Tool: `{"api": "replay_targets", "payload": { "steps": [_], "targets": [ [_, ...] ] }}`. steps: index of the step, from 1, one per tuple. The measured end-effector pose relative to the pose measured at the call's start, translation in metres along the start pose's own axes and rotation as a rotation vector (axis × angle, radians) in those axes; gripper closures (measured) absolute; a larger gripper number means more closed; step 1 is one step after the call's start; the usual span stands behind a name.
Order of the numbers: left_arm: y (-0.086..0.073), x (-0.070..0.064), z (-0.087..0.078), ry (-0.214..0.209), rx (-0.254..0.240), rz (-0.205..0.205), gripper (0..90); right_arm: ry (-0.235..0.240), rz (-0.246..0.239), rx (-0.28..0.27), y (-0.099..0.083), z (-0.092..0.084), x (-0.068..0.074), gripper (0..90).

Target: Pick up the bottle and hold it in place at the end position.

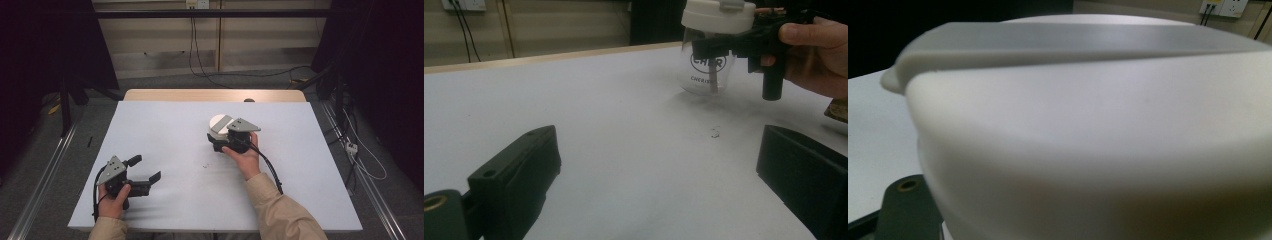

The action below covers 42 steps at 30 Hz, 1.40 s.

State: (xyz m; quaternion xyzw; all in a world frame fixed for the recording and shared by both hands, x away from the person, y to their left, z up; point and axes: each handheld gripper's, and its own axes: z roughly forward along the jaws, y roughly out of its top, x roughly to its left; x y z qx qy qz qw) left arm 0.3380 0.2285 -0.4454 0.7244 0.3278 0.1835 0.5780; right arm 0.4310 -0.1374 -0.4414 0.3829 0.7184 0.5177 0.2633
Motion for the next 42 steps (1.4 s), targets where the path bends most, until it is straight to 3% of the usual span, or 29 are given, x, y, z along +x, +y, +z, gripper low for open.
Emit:
{"api": "replay_targets", "payload": {
  "steps": [42],
  "targets": [
    [-0.001, 0.0, 0.001, 0.003, 0.01, 0.002, 3.4, 0.029, 0.002, 0.019, -0.005, 0.022, 0.005, 18.3]
  ]
}}
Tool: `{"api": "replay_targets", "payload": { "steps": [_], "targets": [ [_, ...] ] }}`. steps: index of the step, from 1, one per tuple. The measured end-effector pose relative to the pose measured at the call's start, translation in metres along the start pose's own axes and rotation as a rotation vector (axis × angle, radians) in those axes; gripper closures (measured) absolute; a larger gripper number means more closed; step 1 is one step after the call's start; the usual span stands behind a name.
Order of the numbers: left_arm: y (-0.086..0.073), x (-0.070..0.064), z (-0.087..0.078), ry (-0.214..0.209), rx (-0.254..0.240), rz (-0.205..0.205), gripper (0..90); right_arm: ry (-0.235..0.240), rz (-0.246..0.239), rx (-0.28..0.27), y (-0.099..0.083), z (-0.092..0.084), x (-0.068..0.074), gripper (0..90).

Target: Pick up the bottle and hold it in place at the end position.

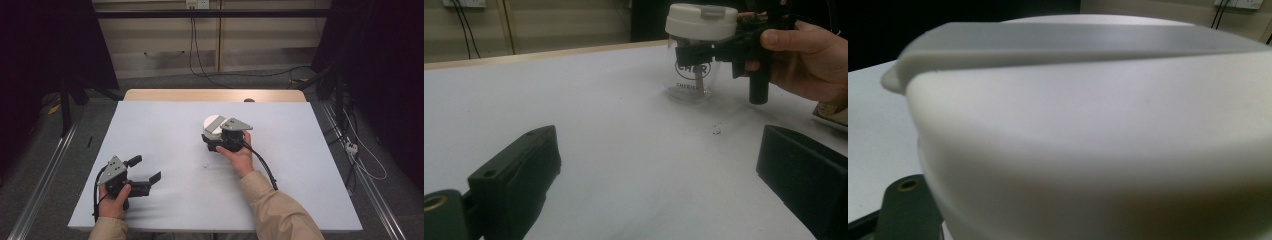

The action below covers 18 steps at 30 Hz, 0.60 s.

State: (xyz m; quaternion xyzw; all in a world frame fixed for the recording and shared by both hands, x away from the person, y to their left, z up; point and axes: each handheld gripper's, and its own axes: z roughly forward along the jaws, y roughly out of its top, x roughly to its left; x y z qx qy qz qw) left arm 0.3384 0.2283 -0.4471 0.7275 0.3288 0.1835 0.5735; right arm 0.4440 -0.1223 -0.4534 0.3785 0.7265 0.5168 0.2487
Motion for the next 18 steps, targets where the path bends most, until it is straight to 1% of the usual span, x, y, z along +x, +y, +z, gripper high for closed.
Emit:
{"api": "replay_targets", "payload": {
  "steps": [6, 11, 14, 16, 18],
  "targets": [
    [-0.0001, -0.0001, 0.0003, -0.002, 0.003, 0.0, 3.4, 0.01, -0.007, 0.004, -0.001, 0.0017, 0.0023, 18.3],
    [-0.0001, 0.0001, 0.0003, -0.002, 0.005, 0.002, 3.4, 0.011, -0.003, 0.001, -0.0015, 0.0021, 0.0015, 18.3],
    [0.0002, -0.0002, 0.0004, -0.003, 0.004, 0.0, 3.4, 0.015, 0.009, 0.0, -0.0025, 0.0024, 0.0003, 18.3],
    [0.0002, -0.0003, 0.0007, -0.005, 0.007, 0.003, 3.4, 0.017, 0.006, 0.0, -0.0025, 0.0024, 0.0003, 18.3],
    [0.0003, -0.0008, 0.0014, -0.009, 0.005, -0.008, 3.4, 0.018, -0.009, -0.001, -0.0028, 0.0025, 0.0009, 18.3]
  ]
}}
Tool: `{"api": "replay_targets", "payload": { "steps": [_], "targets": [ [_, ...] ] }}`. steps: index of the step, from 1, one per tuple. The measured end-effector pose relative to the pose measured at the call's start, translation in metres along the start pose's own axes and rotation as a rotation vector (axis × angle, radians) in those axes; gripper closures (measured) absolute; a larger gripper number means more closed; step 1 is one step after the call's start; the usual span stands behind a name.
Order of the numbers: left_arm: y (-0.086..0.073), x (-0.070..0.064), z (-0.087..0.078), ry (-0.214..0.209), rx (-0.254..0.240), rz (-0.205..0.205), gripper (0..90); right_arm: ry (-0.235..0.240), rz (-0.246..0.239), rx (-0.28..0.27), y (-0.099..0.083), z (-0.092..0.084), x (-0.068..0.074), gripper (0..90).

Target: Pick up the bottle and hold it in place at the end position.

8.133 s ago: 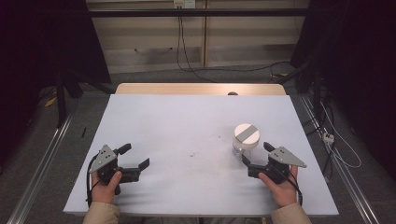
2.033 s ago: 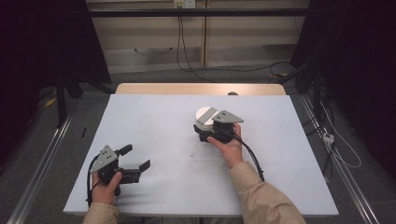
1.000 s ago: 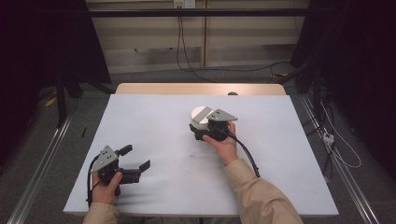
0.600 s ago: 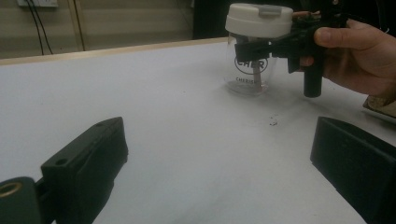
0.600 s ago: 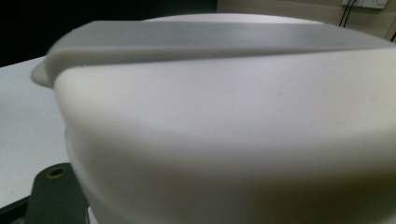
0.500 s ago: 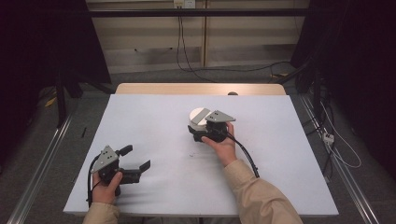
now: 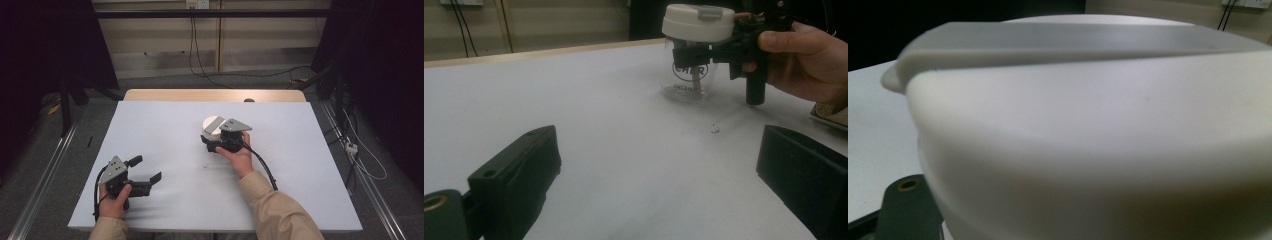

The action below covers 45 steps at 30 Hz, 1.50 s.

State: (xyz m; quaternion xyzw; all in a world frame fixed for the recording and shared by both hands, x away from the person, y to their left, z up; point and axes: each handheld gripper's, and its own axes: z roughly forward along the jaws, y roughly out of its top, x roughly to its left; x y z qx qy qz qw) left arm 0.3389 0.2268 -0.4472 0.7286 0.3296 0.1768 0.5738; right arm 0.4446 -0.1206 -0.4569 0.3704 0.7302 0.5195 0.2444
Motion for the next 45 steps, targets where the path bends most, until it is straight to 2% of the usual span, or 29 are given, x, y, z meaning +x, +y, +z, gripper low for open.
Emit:
{"api": "replay_targets", "payload": {
  "steps": [2, 6, 9, 20, 28, 35, 45],
  "targets": [
    [0.001, -0.001, 0.0, 0.001, -0.005, -0.011, 3.4, 0.001, -0.011, 0.006, 0.0, 0.0, 0.0, 18.3],
    [0.001, -0.002, 0.002, 0.0, -0.007, -0.02, 3.4, 0.016, 0.002, 0.005, -0.001, -0.002, -0.002, 18.3],
    [0.002, -0.003, 0.004, -0.005, -0.002, -0.01, 3.4, 0.019, -0.016, 0.019, -0.001, -0.003, -0.001, 18.3],
    [0.011, -0.009, 0.01, -0.016, -0.017, -0.022, 3.0, 0.02, -0.013, 0.022, -0.002, -0.003, -0.002, 18.2],
    [0.023, -0.014, 0.022, -0.026, -0.02, -0.021, 3.0, 0.024, -0.011, 0.023, -0.002, -0.003, -0.002, 18.3],
    [0.03, -0.022, 0.037, -0.052, 0.003, -0.003, 3.0, 0.025, -0.011, 0.02, -0.003, -0.003, -0.002, 18.3],
    [0.038, -0.028, 0.051, -0.075, 0.016, -0.005, 3.2, 0.027, -0.007, 0.027, -0.004, -0.002, -0.002, 18.2]
  ]
}}
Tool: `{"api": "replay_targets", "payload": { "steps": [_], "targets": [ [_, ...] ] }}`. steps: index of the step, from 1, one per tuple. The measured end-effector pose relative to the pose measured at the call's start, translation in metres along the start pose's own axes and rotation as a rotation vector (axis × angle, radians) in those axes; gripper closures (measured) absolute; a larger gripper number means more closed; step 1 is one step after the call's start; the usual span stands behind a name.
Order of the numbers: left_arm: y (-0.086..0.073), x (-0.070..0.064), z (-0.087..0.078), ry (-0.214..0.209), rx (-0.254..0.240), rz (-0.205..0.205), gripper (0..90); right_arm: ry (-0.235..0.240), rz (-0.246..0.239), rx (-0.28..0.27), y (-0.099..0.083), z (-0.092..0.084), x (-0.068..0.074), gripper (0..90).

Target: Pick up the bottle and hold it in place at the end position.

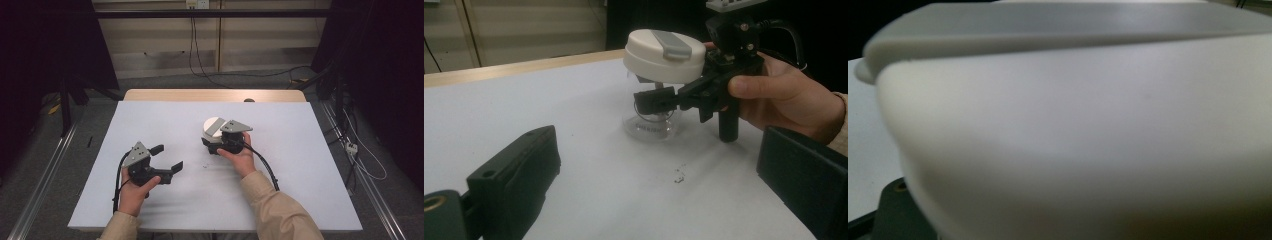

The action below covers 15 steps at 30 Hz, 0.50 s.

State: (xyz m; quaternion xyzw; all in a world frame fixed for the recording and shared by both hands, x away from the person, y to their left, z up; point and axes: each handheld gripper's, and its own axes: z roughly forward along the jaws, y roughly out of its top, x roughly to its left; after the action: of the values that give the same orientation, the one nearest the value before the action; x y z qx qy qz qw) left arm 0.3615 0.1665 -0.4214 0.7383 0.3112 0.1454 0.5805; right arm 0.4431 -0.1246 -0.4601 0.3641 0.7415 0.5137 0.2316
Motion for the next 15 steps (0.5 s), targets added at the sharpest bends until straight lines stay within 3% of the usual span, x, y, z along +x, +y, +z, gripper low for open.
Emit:
{"api": "replay_targets", "payload": {
  "steps": [15],
  "targets": [
    [0.008, -0.005, 0.017, -0.019, 0.031, 0.006, 4.5, 0.0, -0.006, 0.009, -0.001, 0.001, 0.0, 18.2]
  ]
}}
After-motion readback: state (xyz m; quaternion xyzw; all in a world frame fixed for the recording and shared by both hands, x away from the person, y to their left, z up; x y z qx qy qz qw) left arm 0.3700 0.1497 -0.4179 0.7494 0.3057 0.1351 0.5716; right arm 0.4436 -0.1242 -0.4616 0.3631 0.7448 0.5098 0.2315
